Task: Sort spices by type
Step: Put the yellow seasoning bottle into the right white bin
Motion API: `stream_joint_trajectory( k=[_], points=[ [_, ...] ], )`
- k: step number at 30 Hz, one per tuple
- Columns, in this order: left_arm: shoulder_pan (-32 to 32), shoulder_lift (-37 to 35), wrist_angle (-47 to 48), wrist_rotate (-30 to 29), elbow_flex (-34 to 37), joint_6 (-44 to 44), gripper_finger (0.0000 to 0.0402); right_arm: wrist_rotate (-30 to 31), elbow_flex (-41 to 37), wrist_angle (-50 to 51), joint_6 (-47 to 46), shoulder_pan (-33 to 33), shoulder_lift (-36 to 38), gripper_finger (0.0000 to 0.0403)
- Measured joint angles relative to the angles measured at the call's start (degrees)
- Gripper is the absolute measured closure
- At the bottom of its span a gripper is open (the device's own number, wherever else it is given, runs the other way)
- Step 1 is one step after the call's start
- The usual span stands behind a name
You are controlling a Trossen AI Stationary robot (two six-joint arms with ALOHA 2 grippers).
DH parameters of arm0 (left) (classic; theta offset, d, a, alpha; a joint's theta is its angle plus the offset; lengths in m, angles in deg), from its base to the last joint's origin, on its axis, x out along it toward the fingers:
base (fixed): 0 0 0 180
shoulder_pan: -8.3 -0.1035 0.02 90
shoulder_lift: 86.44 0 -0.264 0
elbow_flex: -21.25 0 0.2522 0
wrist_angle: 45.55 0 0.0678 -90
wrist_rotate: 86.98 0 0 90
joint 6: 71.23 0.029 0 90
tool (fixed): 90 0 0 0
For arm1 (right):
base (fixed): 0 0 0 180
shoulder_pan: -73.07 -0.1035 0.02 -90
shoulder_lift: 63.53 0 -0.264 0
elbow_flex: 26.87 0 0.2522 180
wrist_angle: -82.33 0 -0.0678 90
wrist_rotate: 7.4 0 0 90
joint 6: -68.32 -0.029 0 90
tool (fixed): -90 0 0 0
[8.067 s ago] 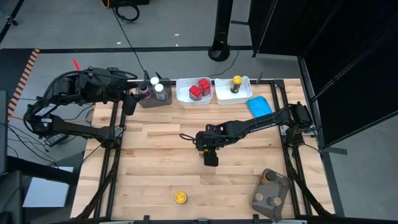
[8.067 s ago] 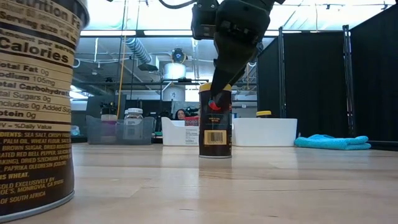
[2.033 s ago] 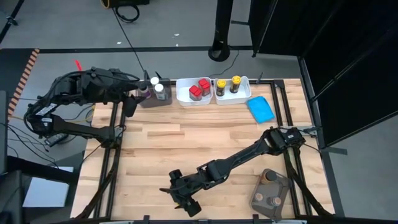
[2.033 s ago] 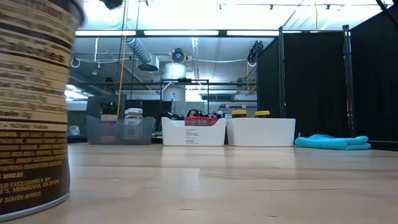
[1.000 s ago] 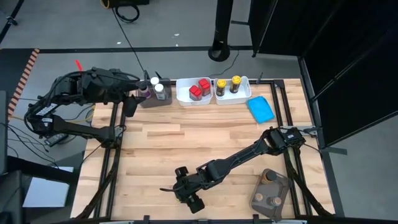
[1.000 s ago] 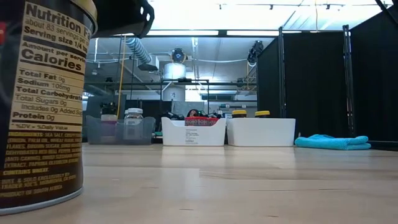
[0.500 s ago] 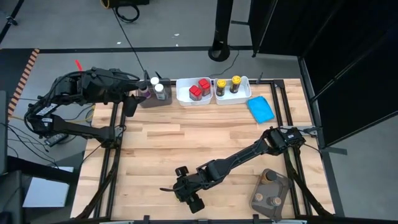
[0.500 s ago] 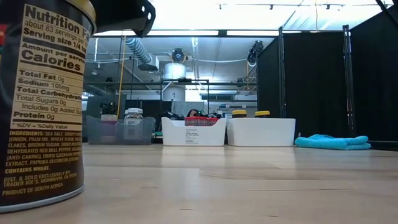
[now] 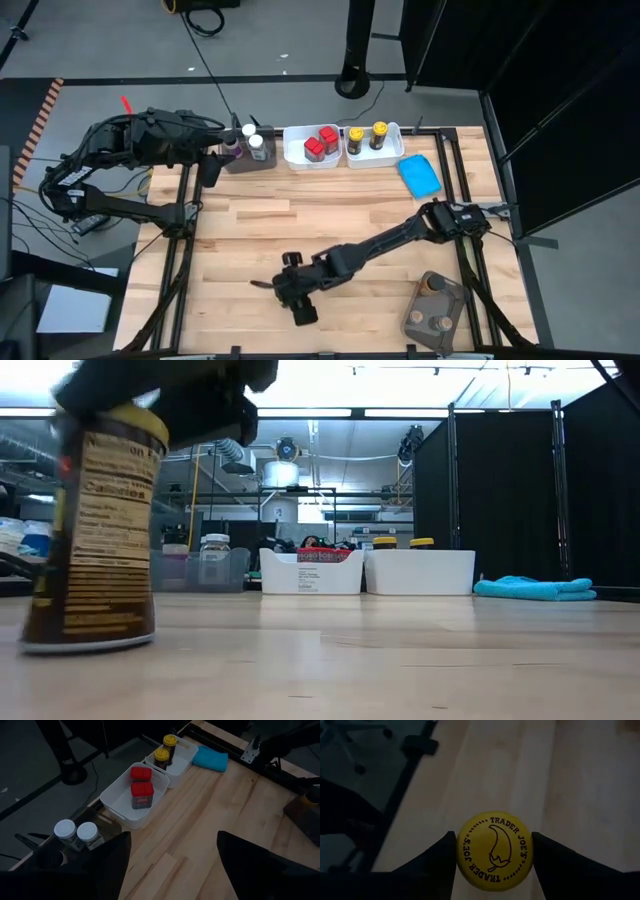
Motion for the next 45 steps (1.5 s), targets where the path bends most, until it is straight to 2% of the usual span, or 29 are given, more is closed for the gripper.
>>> stream_joint_trajectory(
  k=[8, 17, 28, 39, 45],
  points=[
    [0.0, 0.0, 0.0, 0.0, 0.0, 0.0, 0.0100, 0.0, 0.0, 8.0, 4.1, 5.7, 3.2, 0.0176],
    [0.0, 0.0, 0.0, 0.0, 0.0, 0.1, 0.0100, 0.0, 0.0, 19.4, 10.8, 14.1, 12.3, 0.0174],
    [0.0, 0.0, -0.1, -0.9, 0.0, 0.9, 0.0100, 0.4, 0.0, 33.3, 14.5, 30.4, 25.1, 0.0173],
    [0.0, 0.0, -1.0, -2.8, 0.0, 5.4, 0.0100, 2.0, -0.1, 38.7, 15.1, 48.4, 31.4, 0.0173],
    [0.0, 0.0, -3.5, -2.8, 0.0, 9.1, 0.0100, 1.4, -7.8, 37.3, 12.7, 53.8, 32.7, 0.0173]
  ],
)
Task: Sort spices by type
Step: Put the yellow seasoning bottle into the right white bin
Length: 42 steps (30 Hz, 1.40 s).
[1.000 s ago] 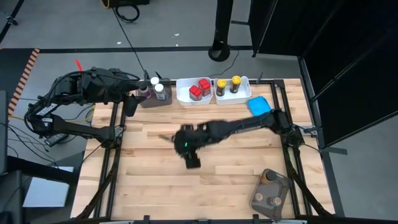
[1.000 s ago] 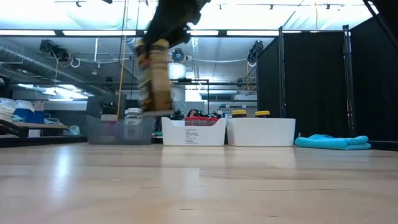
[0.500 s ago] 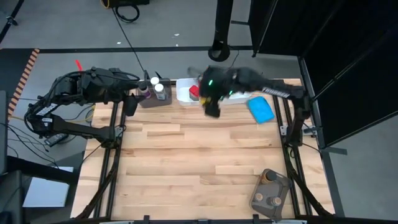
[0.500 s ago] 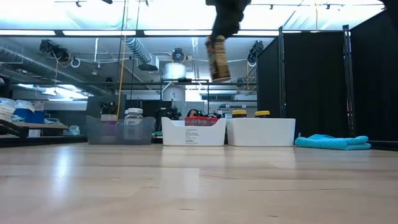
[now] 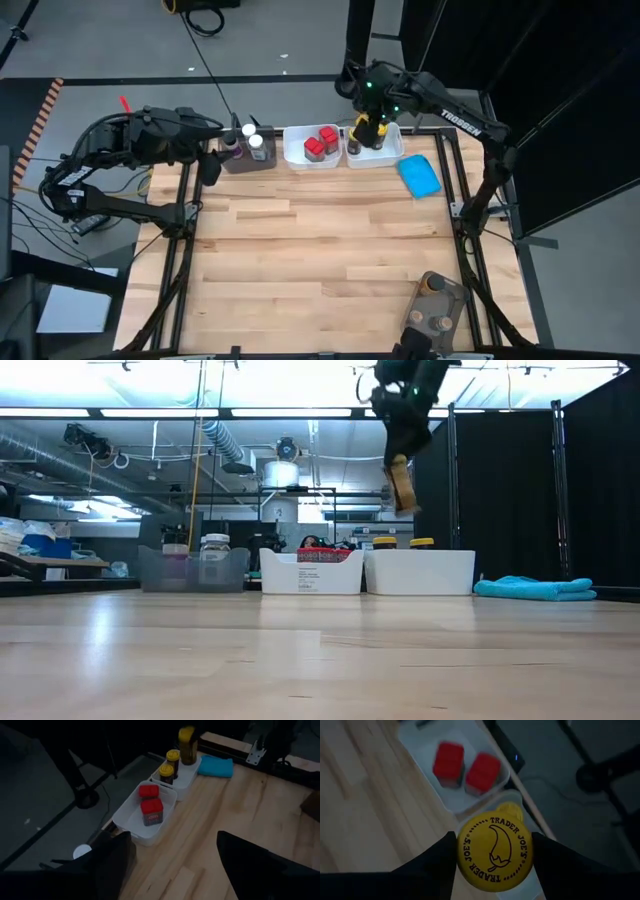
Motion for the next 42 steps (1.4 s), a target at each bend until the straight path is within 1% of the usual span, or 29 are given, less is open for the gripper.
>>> stream_joint_trajectory(
  k=[5, 11, 13, 18, 24, 31, 35, 42],
  points=[
    [0.0, 0.0, -0.9, -0.6, 0.0, 1.7, 0.0100, 0.0, -12.4, -7.9, -0.8, 1.4, 2.6, 0.0173],
    [0.0, 0.0, -2.5, -0.6, 0.0, 1.7, 0.0100, 0.6, -28.0, -27.5, -6.0, 4.3, 9.2, 0.0173],
    [0.0, 0.0, -3.3, -0.6, 0.0, 1.7, 0.0100, 0.8, -32.2, -32.3, -6.7, 4.8, 11.4, 0.0173],
    [0.0, 0.2, -3.5, -0.6, 0.0, 1.2, 0.0100, 0.5, -40.3, -36.8, -8.8, 5.0, 14.8, 0.0173],
    [-0.1, 1.0, -4.8, -1.1, 0.0, 0.6, 0.0100, 1.1, -46.5, -41.6, -10.1, 5.1, 15.1, 0.0173],
    [-0.1, 2.3, -6.8, -1.2, 0.0, 0.5, 0.0100, 2.1, -52.5, -54.4, -13.7, 5.7, 14.7, 0.0173],
    [-0.1, 3.1, -7.1, -1.2, 0.0, -0.2, 0.0100, 2.1, -54.1, -54.9, -14.6, 6.5, 14.7, 0.0173],
    [-0.1, 4.3, -7.3, -1.2, 0.0, -1.2, 0.0100, 2.0, -54.3, -53.5, -14.5, 7.6, 14.7, 0.0164]
  ],
)
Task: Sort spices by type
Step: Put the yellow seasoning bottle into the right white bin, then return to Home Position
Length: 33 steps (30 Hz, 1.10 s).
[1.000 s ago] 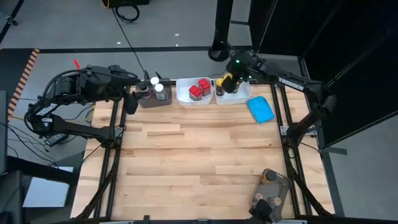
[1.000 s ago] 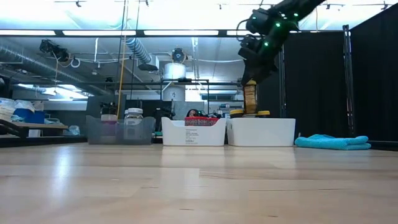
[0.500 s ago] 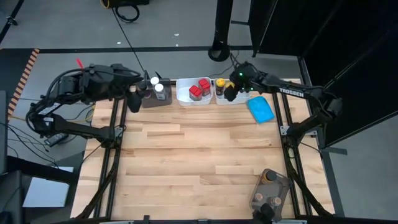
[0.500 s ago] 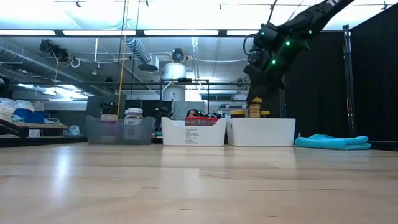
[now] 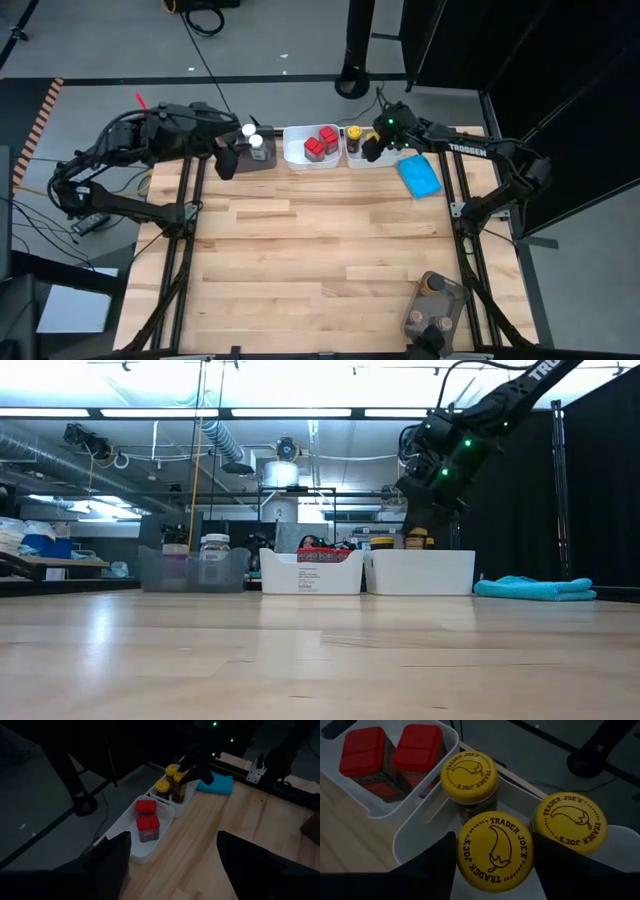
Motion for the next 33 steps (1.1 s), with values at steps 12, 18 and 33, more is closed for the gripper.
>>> stream_joint_trajectory(
  k=[12, 18, 33],
  points=[
    [0.0, 1.7, -2.9, 0.0, 0.0, -0.2, 0.0100, 0.0, 0.0, 0.2, 3.5, 0.5, 0.0, 0.0126],
    [0.0, 2.3, -3.0, 0.0, 0.0, -0.7, 0.0100, -0.7, 0.0, -1.0, 4.8, 0.5, 0.0, 0.0124],
    [0.0, -2.4, -12.7, 0.8, -2.0, 3.5, 0.0100, -26.1, 20.3, 4.0, 4.3, 3.5, 11.8, 0.0095]
  ],
)
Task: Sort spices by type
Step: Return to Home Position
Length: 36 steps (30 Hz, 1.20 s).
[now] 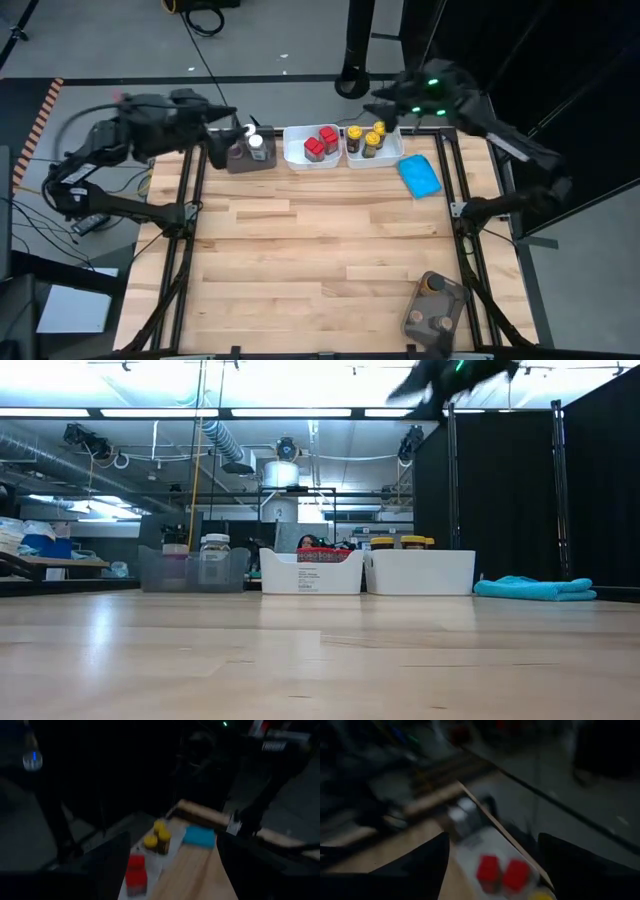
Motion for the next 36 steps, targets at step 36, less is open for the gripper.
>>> stream_joint_trajectory(
  k=[36],
  points=[
    [0.0, -31.3, -47.6, 47.9, 51.8, -9.5, 0.0100, 0.2, -59.7, -51.0, -21.8, -26.6, 47.5, 0.0098]
  ],
)
